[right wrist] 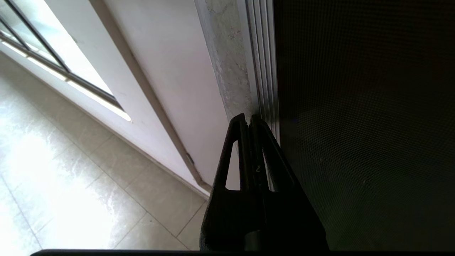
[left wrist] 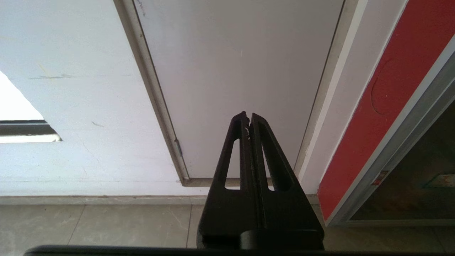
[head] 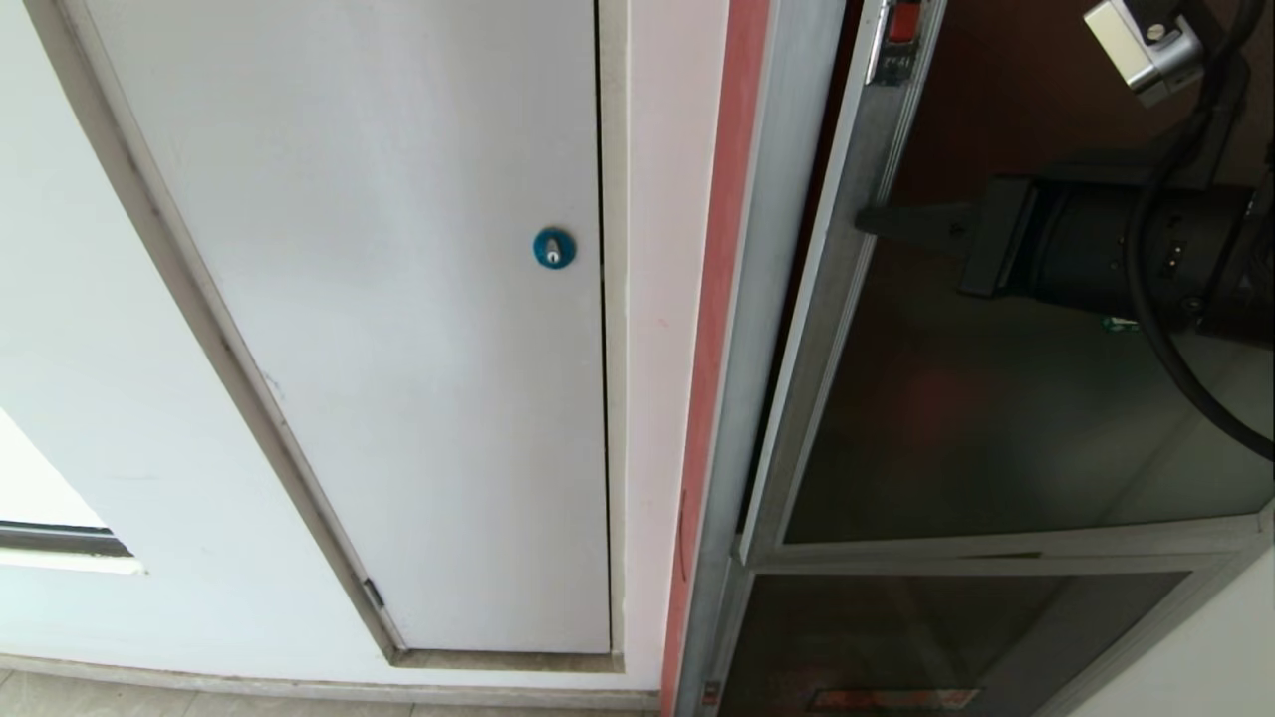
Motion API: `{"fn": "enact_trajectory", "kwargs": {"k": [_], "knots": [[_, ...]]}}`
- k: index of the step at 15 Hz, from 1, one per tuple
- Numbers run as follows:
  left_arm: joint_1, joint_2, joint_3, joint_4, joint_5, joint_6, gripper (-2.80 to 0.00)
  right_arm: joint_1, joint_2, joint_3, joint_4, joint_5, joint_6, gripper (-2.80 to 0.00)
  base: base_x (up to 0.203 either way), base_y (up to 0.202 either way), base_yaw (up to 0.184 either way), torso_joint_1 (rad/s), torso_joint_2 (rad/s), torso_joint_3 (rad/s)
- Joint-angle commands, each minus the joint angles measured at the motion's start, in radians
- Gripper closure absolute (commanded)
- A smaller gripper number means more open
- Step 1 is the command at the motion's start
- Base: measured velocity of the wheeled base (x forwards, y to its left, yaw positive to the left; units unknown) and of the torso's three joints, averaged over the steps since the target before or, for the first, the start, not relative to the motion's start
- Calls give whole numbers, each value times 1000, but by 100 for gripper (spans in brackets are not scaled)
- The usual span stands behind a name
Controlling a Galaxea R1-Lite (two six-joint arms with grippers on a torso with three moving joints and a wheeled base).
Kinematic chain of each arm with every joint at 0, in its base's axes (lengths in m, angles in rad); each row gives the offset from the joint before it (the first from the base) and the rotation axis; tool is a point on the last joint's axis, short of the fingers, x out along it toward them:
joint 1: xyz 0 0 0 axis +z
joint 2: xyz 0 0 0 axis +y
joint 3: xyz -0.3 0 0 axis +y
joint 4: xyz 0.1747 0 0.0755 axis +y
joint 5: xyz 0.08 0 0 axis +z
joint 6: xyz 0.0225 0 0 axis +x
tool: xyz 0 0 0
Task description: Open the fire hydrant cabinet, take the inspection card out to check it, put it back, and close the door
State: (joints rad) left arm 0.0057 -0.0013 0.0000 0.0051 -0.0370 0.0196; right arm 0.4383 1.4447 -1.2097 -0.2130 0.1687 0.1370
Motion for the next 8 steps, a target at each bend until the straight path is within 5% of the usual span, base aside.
{"fn": "enact_trajectory", "kwargs": {"k": [1, 8], "knots": [[0, 1, 0, -1, -1, 0, 0, 0, 34, -23, -2, -5, 0, 0, 0, 0, 0, 0, 0, 0], [0, 1, 0, -1, -1, 0, 0, 0, 123, -110, -2, -68, 0, 0, 0, 0, 0, 0, 0, 0]]}}
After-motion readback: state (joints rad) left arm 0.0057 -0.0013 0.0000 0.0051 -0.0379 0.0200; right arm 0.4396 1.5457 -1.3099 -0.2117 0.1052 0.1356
